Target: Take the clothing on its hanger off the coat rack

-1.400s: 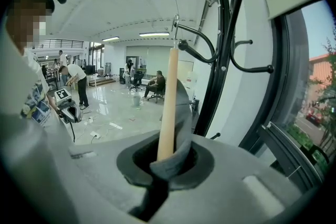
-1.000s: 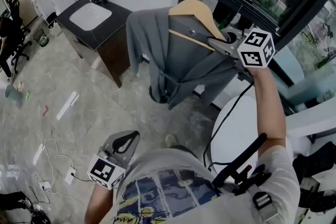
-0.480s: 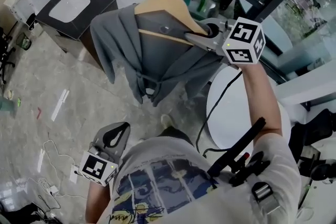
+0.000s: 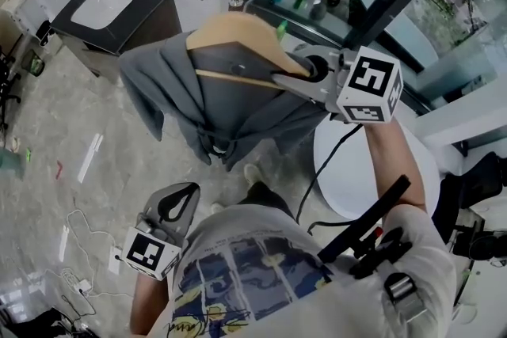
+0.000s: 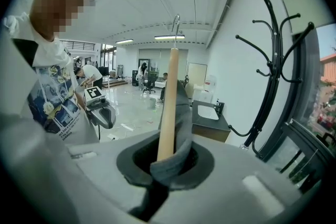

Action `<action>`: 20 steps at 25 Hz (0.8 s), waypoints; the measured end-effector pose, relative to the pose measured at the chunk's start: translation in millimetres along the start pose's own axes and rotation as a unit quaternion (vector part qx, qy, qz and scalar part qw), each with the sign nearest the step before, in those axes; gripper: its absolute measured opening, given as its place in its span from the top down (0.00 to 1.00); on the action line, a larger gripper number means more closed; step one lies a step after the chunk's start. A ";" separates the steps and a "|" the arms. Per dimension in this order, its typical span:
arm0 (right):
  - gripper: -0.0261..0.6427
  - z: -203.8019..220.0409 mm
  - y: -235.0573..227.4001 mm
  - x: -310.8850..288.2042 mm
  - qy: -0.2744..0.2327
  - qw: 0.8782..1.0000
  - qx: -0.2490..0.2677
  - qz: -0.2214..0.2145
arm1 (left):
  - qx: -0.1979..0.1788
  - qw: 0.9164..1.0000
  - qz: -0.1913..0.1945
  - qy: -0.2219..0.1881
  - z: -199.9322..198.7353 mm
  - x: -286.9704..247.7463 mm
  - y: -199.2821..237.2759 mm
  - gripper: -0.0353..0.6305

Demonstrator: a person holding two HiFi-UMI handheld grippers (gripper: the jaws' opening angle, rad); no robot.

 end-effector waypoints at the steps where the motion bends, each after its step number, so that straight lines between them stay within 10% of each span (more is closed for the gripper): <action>1: 0.95 1.1 4.7 -0.8 0.000 1.000 0.000 -0.001 | 0.000 1.000 0.001 0.000 1.4 1.1 -0.6 0.93; 20: 0.95 -4.9 73.8 -9.2 0.005 1.000 0.026 -0.011 | 0.002 1.000 0.004 -0.012 14.5 24.7 -1.4 0.93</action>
Point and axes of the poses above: the fingertips, and each gripper's own axes: x backward along the fingers, y to its left, z out of its underside, the point moved 9 cm from there along x, backward along the fingers, and after that the axes turned 4 degrees about -x, right-handed, at the moved point
